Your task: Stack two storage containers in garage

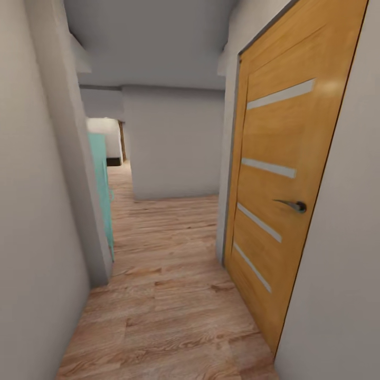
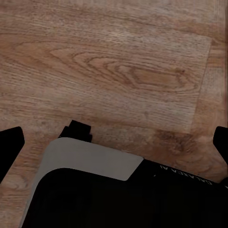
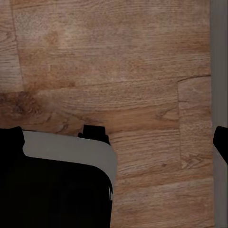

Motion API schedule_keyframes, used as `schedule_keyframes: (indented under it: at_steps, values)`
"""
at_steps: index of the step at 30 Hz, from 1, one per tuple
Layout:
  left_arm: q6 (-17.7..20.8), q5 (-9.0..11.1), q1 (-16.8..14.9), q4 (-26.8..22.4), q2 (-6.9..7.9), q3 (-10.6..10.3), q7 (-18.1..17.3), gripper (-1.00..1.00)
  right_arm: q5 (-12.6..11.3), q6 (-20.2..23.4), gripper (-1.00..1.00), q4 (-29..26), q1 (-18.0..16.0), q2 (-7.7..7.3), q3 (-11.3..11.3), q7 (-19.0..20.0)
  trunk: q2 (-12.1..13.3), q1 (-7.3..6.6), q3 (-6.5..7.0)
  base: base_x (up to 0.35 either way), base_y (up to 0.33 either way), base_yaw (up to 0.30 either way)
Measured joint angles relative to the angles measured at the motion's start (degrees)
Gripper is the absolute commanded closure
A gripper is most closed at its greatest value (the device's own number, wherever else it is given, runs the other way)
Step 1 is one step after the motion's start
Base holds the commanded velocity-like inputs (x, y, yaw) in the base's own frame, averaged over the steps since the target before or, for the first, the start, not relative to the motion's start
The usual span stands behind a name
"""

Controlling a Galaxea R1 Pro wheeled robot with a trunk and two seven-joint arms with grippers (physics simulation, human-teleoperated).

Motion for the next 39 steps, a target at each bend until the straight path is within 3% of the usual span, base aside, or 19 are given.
schedule_keyframes:
  at_steps: [17, 39]
  values:
    - [0.0, 0.1, 0.0, 0.0, 0.04, 0.0, 0.0, -1.00, -0.1, 0.0, -1.00, 0.0, 0.0, -0.18, 0.0, -0.1, 0.0, 0.00, 0.00, 0.322, -0.105, 0.267]
    - [0.1, 0.0, 0.0, 0.0, 0.16, 0.0, 0.0, -1.00, -0.1, -0.1, -1.00, 0.0, 0.0, -0.20, -0.1, 0.0, 0.0, 0.00, 0.00, 0.322, -0.030, 0.016]
